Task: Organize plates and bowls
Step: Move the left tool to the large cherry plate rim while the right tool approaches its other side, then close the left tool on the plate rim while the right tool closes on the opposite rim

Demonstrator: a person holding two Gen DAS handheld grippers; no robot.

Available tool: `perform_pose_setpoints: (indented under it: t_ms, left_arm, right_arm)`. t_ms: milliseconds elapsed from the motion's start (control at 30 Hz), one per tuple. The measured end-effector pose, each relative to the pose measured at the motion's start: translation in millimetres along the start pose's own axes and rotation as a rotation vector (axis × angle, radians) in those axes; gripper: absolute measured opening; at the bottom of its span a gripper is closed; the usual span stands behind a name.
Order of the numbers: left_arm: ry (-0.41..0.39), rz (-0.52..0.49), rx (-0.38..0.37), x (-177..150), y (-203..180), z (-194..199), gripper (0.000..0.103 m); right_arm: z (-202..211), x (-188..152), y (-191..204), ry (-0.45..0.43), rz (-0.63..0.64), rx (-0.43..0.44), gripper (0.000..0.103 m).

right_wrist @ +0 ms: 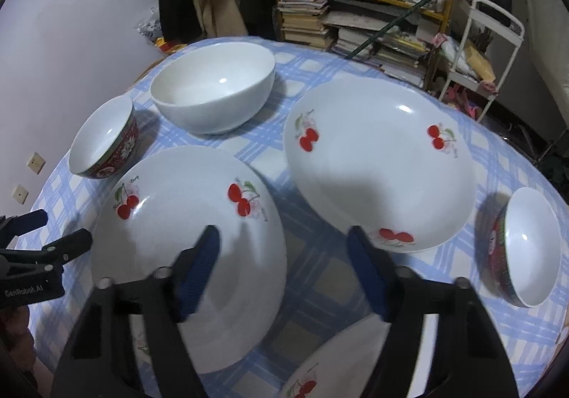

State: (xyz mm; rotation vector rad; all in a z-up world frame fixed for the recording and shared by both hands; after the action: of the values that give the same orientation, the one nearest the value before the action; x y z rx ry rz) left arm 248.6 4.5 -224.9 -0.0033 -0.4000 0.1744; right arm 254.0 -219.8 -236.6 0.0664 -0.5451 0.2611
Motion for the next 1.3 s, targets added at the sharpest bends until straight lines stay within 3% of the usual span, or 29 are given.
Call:
perform_pose_setpoints:
  t_ms: [167,267,333,433,567,767,1300]
  left_arm:
    - [0.021,-0.015,-0.024,-3,-4,0,0.084]
    - [0.04,-0.003,-0.044,-5,-5,-1,0.071]
    - [0.049,0.004,-0.045,-5,-5,-4,0.055]
    - [0.065,0.012,-0.045,-8,-4,-8,0.04]
    - [0.078,0.006,-0.057,-13,-7,-9,0.031]
    - [0.126,0.024,-0.136,-19,-16,-15,0.009]
    - [0.083,-0.006,-0.129,-16,-17,-1,0.009]
  right_arm:
    - [-7,-3,7,0.025,0.013,0.032,0.064]
    - [-11,-5,10,0.042,0.019,0.047,0.048]
    - [-12,-6,13,0.041,0.027,0.054,0.032]
    - [-12,-7,13,0.048,0.036,0.054,0.026]
    - [-10,-9,6,0.054,-0.007,0.063,0.016]
    - [-11,-10,4,0.061,-0.003,0.056,0.011]
    - [-4,-15,8,0.095,0.021,0.051,0.009]
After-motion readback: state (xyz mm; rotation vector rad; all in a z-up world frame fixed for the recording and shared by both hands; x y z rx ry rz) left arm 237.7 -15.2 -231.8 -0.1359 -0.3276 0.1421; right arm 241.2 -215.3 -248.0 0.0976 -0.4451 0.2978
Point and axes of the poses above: each gripper's, at about its wrist camera, not at the fingertips, and z roughly against the way its jaws point, y to its left, x to its top, the point moved 7 cm from there along -z, roughly the way its jaws point, and after that the axes turned 13 degrees about z, right-handed, at the moved point
